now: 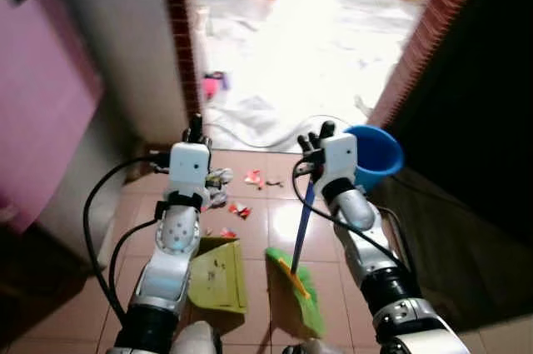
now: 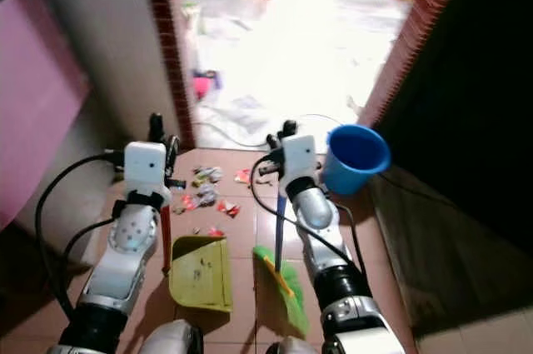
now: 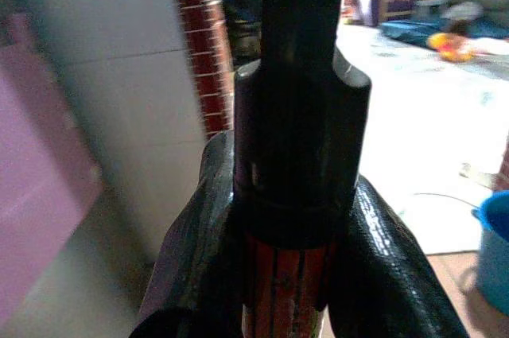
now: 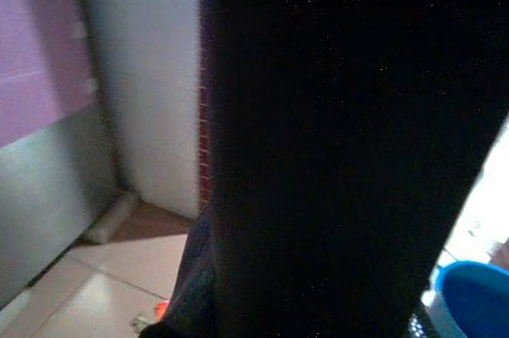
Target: Sweep floor
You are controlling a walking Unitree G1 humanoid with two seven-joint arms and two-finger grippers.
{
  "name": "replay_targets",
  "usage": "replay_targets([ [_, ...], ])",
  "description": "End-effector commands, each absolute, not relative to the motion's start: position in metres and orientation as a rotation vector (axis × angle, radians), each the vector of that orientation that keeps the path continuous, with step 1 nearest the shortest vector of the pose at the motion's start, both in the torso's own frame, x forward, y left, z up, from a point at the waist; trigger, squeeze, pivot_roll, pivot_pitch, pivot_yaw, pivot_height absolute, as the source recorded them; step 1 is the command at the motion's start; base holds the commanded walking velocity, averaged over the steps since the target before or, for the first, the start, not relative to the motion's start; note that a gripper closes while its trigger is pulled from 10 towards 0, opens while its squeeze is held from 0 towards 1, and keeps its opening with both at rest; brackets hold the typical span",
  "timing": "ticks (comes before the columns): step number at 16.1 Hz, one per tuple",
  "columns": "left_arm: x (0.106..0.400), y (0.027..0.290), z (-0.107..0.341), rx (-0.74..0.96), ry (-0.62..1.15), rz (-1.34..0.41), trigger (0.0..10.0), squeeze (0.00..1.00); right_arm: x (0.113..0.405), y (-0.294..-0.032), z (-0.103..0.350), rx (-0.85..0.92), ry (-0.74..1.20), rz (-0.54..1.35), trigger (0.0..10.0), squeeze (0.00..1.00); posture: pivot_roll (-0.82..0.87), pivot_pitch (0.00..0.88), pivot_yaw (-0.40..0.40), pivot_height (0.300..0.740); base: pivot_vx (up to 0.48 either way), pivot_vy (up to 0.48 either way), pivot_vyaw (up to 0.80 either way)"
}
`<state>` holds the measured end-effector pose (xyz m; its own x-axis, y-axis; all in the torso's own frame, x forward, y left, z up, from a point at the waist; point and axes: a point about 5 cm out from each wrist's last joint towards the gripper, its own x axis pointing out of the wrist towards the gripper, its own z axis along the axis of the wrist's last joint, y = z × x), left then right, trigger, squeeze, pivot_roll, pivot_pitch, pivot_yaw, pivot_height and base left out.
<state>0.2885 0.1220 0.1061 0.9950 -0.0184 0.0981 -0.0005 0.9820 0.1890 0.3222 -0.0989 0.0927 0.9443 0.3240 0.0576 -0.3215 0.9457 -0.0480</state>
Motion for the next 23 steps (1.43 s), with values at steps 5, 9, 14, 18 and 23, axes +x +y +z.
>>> replay_targets([
  [5, 0.290, 0.119, 0.118, 0.198, -0.147, -0.002, 10.0, 0.00, 0.326, -0.102, 0.102, -0.038, -0.104, 0.318, 10.0, 0.00, 0.03, 0.000, -0.042, 0.740, 0.000, 0.000, 0.79],
  [9, 0.288, 0.129, 0.120, 0.185, -0.153, 0.001, 10.0, 0.00, 0.329, -0.116, 0.113, -0.019, -0.137, 0.253, 10.0, 0.00, 0.02, 0.000, -0.016, 0.740, 0.000, 0.000, 0.00],
  [14, 0.296, 0.142, 0.143, 0.187, -0.245, 0.056, 10.0, 0.00, 0.328, -0.125, 0.126, -0.051, -0.193, 0.256, 10.0, 0.00, 0.03, 0.000, -0.009, 0.740, 0.272, 0.000, 0.00],
  [18, 0.296, 0.140, 0.146, 0.187, -0.263, 0.046, 10.0, 0.00, 0.336, -0.131, 0.145, -0.074, -0.266, 0.214, 10.0, 0.00, 0.03, 0.000, -0.020, 0.740, 0.451, 0.000, 0.00],
  [23, 0.297, 0.142, 0.148, 0.209, -0.283, 0.072, 10.0, 0.00, 0.346, -0.141, 0.170, -0.109, -0.345, 0.171, 10.0, 0.00, 0.03, 0.000, -0.024, 0.740, 0.458, 0.000, 0.00],
])
